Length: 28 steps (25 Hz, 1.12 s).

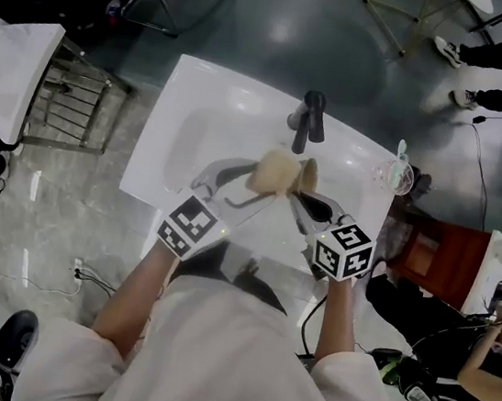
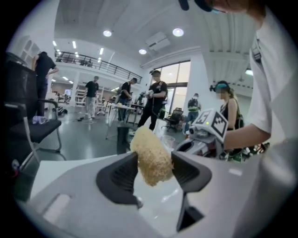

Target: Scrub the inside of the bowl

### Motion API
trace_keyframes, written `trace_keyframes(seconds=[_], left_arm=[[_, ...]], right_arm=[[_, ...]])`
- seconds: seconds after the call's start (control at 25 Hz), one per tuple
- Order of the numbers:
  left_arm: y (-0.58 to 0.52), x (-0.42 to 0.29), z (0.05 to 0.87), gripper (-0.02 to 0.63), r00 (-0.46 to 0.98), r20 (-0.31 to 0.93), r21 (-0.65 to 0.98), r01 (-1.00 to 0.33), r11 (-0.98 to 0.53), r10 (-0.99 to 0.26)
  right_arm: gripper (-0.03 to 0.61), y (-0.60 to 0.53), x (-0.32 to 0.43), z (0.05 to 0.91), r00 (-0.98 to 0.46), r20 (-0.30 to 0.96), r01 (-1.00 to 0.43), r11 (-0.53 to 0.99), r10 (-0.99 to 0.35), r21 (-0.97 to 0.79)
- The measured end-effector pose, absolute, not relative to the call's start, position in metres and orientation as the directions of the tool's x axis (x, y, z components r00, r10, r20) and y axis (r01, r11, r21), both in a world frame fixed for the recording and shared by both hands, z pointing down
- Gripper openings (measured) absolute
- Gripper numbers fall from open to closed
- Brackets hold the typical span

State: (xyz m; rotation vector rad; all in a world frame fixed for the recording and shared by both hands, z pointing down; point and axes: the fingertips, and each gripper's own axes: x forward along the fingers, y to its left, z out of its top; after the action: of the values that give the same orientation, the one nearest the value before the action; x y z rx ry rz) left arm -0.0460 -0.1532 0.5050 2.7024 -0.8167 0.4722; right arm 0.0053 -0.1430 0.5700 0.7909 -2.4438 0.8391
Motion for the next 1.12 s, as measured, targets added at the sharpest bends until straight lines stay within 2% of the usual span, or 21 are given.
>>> trace_keyframes(seconds=[0.28,0.56,0.76,0.92,1.12], left_arm=[[-0.112,0.009,0.436,0.219,0.863,0.303,0.079,-0.445,-0.892,-0.404],[-0.097,0.032,0.38,0.215,0.892,0.245,0.021,-0.398,-0.917,-0.381],[-0.097,0.036,0.366,0.213,0.895,0.227,-0.013,-0.39,-0.921,-0.383],[-0.101,0.026,0.371,0.21,0.897,0.211,0.023,-0.402,-0.915,-0.388],[-0.108,0.006,0.39,0.199,0.86,0.272,0.026,-0.455,-0.89,-0.432]], right_arm=[[0.018,-0.097,0.034,0.476,-0.89,0.277,-0.454,0.661,-0.361,-0.598],[0.018,-0.066,0.073,0.41,-0.924,0.033,-0.295,0.656,-0.38,-0.695],[0.021,-0.05,0.082,0.39,-0.935,-0.047,-0.218,0.676,-0.351,-0.704],[0.02,-0.039,0.084,0.384,-0.946,-0.109,-0.14,0.687,-0.305,-0.713],[0.02,-0.03,0.088,0.368,-0.942,-0.231,-0.015,0.715,-0.245,-0.699]])
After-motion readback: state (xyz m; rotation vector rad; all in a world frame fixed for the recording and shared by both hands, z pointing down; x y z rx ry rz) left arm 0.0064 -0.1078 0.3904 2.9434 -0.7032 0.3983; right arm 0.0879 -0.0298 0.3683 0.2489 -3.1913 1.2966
